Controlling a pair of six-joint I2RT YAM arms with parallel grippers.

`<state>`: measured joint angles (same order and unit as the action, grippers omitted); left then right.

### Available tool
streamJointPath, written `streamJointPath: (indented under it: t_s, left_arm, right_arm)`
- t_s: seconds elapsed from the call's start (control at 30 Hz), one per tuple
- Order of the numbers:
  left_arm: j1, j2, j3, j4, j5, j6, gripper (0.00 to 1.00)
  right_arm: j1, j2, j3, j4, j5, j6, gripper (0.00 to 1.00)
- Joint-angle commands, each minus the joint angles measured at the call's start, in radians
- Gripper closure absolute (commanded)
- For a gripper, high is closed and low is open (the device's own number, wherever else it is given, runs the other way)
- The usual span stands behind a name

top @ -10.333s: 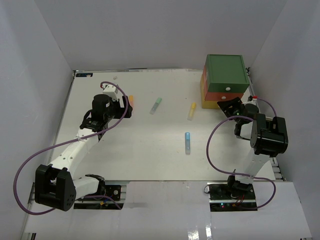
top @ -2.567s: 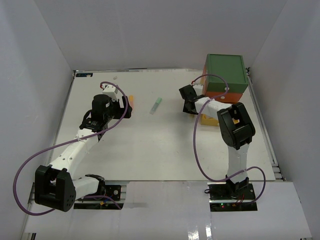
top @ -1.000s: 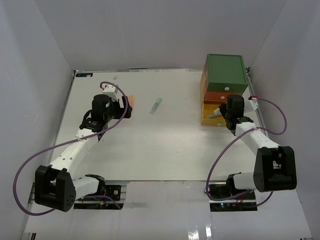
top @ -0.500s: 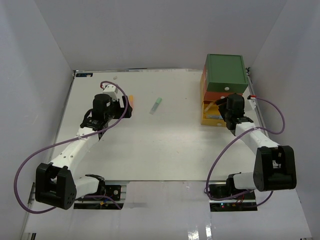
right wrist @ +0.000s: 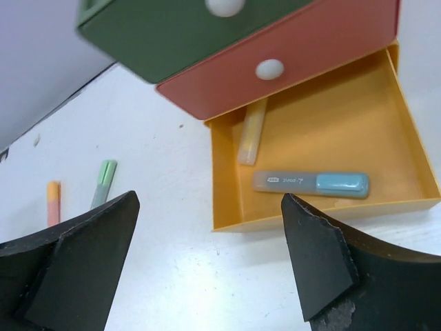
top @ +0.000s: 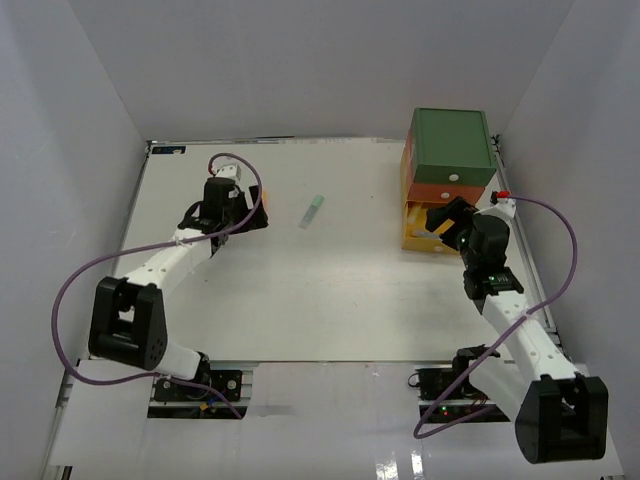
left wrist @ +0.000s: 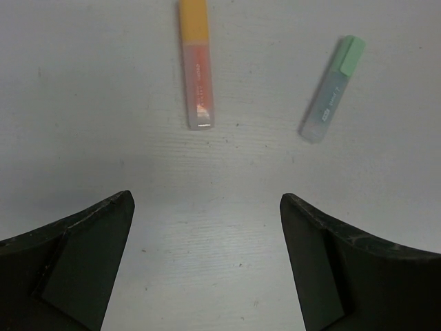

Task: Sort the stationery into containers
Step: Pick up the pen from the center of the board.

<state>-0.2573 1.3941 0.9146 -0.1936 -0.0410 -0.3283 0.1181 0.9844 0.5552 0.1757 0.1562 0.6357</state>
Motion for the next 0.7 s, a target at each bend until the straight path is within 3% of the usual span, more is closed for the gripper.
streamJointPath:
  t_s: [0.0, 0.17, 0.37, 0.67]
  left_arm:
    - [-0.002, 0.091, 0.104, -0.049, -0.059, -0.075, 0.02]
    - [-0.002, 0.288, 0.233, -0.079, -0.126, -0.094, 0.02]
    - [-0.010, 0.476, 0.426, -0.129, -0.206, -0.087, 0.05]
    - [-0.051, 0.641, 0.561, -0.158, -0.257, -0.028, 0.26]
  right_arm:
    - [-0.001, -0.114, -0.053, 0.099, -0.107, -0.186, 0.10]
    - [-0.003, -0.231, -0.113, 0.116, -0.214, -0.238, 0.10]
    - [-0.001, -0.297, -0.175, 0.131, -0.199, -0.265, 0.10]
    - [0.038, -0.322, -0.198, 0.139, -0.190, -0.283, 0.10]
